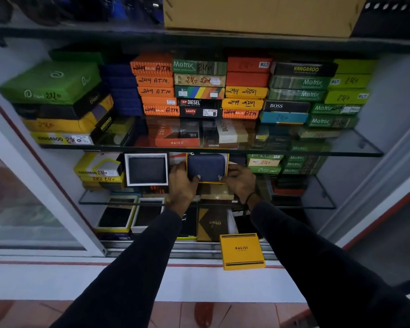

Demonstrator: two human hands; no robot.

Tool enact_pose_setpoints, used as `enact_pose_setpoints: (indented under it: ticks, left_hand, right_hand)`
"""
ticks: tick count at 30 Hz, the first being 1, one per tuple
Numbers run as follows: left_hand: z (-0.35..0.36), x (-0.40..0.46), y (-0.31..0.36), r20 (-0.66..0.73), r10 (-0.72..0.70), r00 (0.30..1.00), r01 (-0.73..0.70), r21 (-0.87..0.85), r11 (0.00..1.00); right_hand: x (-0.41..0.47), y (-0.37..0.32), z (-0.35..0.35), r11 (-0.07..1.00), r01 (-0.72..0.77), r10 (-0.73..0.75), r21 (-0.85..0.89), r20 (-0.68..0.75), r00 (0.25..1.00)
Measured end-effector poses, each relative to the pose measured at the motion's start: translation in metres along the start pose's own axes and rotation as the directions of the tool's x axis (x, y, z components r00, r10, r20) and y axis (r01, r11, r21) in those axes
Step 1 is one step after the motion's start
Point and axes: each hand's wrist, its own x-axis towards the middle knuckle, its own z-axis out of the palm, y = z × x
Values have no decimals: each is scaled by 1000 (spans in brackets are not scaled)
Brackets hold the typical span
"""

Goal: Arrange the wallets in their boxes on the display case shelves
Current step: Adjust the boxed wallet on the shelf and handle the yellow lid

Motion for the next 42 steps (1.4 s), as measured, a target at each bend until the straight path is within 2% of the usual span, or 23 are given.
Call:
enact_pose_setpoints:
  ticks: [5,8,10,12,14,15,17,19,21,26,28,32,36,39,42]
  left_hand:
    - [-3,-32,-3,-54,14,998,-15,-16,1000]
    - [0,-66,-12,-194,167,967,-167,16,986]
    - [10,-91,-16,-234,318,919,-305,89,948]
    - [29,-116,-21,-154,495,855,-480,125,868]
    - [53,-139,-24,41,621,783,-620,136,773]
    - [66,-149,-24,164,639,751,-659,140,739]
    - [90,-162,-23,422,561,712,-668,162,726]
    - [113,-168,-19,600,406,689,-635,230,737]
    - [129,-166,-17,675,286,681,-612,310,727]
    - [162,-154,-7,739,170,653,-638,414,649]
    - [169,-152,-1,748,152,646,-650,434,624]
    - [167,-148,5,743,175,646,-660,428,618]
    - [146,-135,7,711,237,662,-609,326,723]
    - [121,-123,1,685,235,690,-497,213,841]
    - [92,-110,-10,692,226,685,-409,109,906]
  right_hand:
    - [-17,9,-10,998,0,4,57,-70,998]
    - [-44,23,-24,989,123,-133,-82,-138,981]
    - [-68,39,-34,965,212,-246,-154,-246,938]
    - [-88,61,-44,938,268,-330,-222,-326,886]
    - [-105,89,-54,925,277,-356,-260,-340,871]
    - [-113,105,-59,933,246,-327,-263,-331,885]
    - [-126,138,-70,961,106,-182,-257,-291,939]
    - [-130,170,-79,951,-81,24,-300,-187,982]
    - [-128,189,-83,922,-228,229,-312,-34,973]
    - [-112,191,-82,872,-489,486,-9,124,865]
    - [-106,188,-82,838,-544,528,39,191,827]
    - [-96,193,-77,821,-567,538,69,239,808]
    - [-93,193,-74,833,-551,530,54,208,822]
    - [-92,189,-70,865,-495,502,-85,120,856]
    - [-95,189,-67,879,-452,468,-149,93,879]
